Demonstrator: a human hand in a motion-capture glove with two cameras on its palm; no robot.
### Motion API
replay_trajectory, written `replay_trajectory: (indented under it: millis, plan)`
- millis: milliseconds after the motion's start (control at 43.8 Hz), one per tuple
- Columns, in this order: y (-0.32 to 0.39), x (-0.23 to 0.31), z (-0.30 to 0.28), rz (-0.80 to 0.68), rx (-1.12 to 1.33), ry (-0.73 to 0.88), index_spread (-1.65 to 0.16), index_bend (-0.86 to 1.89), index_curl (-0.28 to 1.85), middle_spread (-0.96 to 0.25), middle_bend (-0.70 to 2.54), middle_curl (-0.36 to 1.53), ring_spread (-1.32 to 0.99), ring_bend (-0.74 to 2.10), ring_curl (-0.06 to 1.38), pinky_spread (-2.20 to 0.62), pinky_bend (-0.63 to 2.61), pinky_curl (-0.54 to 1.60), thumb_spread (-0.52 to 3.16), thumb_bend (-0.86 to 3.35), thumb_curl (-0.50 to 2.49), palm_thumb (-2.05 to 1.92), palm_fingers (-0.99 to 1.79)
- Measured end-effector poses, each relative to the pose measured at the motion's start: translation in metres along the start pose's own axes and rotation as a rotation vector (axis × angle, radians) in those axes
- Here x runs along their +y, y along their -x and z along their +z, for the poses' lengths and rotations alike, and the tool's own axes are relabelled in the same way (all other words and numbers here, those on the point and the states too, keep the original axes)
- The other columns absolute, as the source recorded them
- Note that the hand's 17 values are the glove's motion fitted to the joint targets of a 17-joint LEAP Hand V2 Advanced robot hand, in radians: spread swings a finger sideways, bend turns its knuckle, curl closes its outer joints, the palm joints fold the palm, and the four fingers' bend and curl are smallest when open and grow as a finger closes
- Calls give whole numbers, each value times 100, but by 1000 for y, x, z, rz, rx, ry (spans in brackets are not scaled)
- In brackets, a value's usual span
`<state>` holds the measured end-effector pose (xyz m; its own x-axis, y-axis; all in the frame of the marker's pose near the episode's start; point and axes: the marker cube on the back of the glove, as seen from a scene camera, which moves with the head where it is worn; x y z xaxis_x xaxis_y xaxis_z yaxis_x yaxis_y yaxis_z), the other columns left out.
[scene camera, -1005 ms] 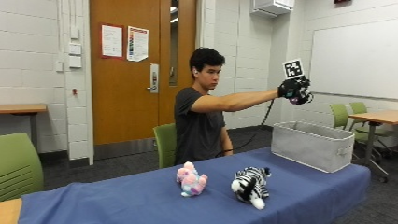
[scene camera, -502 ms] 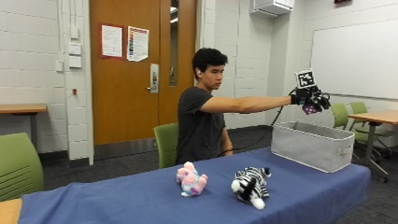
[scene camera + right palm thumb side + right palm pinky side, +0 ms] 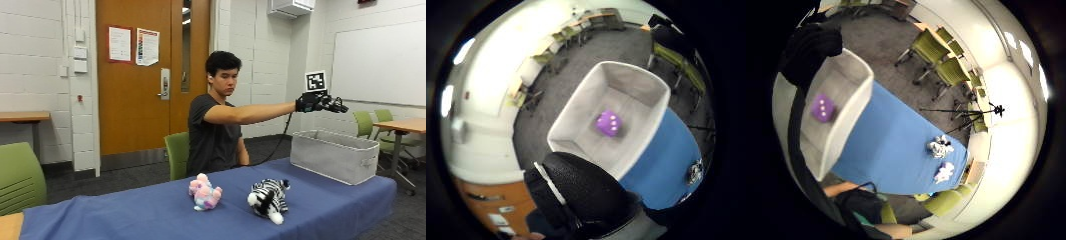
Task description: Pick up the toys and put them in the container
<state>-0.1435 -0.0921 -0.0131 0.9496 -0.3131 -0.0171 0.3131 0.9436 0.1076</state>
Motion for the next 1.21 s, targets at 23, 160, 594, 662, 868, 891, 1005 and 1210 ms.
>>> replay_trajectory:
  millis: [23, 160, 594, 662, 868, 891, 1005, 1210]
  plan:
    - [-10, 4, -2, -5, 7, -2, -24, 30, 53, -13, 58, 41, -32, 81, 29, -20, 96, 40, 92, -14, 10, -21, 5]
    - [-87, 34, -21, 57, 24, -43, -25, 31, 54, -13, 55, 40, -32, 75, 27, -18, 93, 38, 90, -14, 10, -21, 4]
    - [-312, 113, 30, 317, 67, -13, -29, 33, 55, -15, 49, 40, -36, 64, 25, -14, 81, 34, 89, -13, 9, -20, 8]
    - [-333, 123, 55, 335, 56, 7, -29, 33, 55, -15, 49, 40, -36, 62, 25, -14, 79, 33, 90, -13, 9, -19, 8]
    - [-374, 148, 130, 372, 9, 106, -30, 32, 55, -16, 46, 40, -38, 59, 24, -13, 73, 32, 90, -13, 9, -19, 7]
    - [-378, 150, 139, 375, 3, 116, -30, 32, 55, -16, 45, 40, -38, 58, 24, -13, 73, 32, 90, -13, 9, -18, 7]
    - [-394, 160, 175, 400, -4, 184, -30, 31, 54, -17, 44, 40, -39, 56, 24, -12, 70, 32, 91, -12, 9, -18, 7]
    - [-407, 180, 221, 444, -26, 284, -30, 33, 55, -18, 41, 40, -41, 48, 22, -11, 63, 31, 91, -12, 9, -17, 2]
